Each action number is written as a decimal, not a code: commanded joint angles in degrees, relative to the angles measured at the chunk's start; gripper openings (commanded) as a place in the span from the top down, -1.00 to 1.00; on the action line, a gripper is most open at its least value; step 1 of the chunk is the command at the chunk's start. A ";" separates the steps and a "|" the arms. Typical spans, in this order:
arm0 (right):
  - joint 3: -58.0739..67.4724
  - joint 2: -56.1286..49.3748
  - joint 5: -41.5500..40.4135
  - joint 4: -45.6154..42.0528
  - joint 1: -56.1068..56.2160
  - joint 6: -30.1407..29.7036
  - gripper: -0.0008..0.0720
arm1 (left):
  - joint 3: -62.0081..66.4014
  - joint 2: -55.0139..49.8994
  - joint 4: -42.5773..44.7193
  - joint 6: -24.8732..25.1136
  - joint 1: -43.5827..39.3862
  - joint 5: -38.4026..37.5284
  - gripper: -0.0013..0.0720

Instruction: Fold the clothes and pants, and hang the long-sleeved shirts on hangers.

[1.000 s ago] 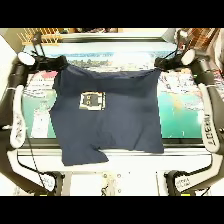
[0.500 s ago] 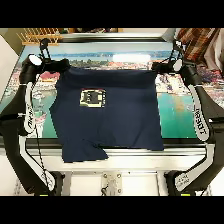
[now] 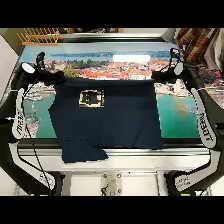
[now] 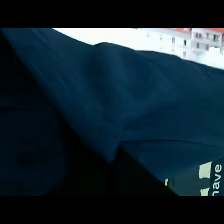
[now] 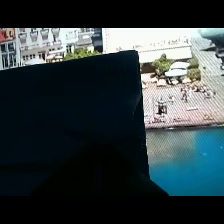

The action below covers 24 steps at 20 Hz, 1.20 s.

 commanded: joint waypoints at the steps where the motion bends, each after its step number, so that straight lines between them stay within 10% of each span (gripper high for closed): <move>1: -7.61 3.96 1.07 -0.15 0.76 0.35 0.94 | -9.31 4.33 0.07 1.03 0.22 2.14 0.94; 10: -16.06 5.11 3.91 1.03 2.91 0.33 0.93 | -20.13 6.75 -0.24 1.46 0.15 2.16 0.94; 11: -16.06 5.18 4.07 2.05 2.91 0.28 0.86 | -20.13 7.02 -0.22 1.33 0.17 2.16 0.77; 13: -16.02 5.97 3.89 4.74 2.71 -1.51 -0.20 | -20.13 8.74 -0.20 1.01 0.20 3.08 -0.42; 20: -21.64 26.27 17.84 3.19 -2.40 -4.59 -0.26 | -23.89 26.53 -0.02 0.28 2.89 -1.97 -0.38; 24: -44.13 45.44 20.22 3.04 -6.08 6.93 -0.27 | -37.42 37.00 -0.04 0.28 -0.85 -1.97 -0.37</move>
